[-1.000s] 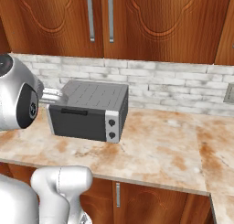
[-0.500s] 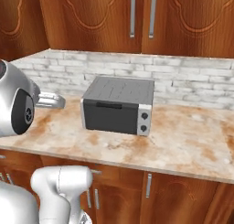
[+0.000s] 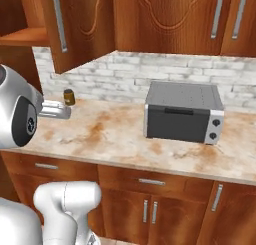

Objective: Close all open cabinet doors.

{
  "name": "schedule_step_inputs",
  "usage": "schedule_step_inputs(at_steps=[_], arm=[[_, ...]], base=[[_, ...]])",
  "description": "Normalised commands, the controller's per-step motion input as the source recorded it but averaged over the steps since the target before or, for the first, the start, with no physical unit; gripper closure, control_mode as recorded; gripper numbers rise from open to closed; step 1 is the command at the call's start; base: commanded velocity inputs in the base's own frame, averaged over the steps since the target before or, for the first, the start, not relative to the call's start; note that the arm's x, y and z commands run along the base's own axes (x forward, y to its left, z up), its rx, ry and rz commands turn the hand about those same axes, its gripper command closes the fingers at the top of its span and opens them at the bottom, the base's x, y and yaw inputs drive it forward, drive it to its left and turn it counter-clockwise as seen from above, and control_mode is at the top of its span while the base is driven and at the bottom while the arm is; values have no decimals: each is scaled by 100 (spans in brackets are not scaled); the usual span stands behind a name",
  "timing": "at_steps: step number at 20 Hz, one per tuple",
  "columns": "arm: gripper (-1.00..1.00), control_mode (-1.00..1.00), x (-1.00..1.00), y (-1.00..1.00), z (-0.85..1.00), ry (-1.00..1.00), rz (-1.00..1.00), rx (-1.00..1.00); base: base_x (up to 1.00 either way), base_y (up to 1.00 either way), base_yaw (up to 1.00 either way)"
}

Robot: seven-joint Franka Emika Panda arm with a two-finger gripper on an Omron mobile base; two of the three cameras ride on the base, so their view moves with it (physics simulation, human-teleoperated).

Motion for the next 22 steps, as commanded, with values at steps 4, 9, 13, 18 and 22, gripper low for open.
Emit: schedule_step_inputs(at_steps=[4,9,13,18,22], arm=[[-100,100,0,0,0,0,0,0],[-100,100,0,0,0,0,0,0],[-100,100,0,0,0,0,0,0],[-100,100,0,0,0,0,0,0],[-100,100,0,0,0,0,0,0]], base=[[-18,84,0],[32,48,-2],[44,18,0],[51,2,0],[53,21,0]])
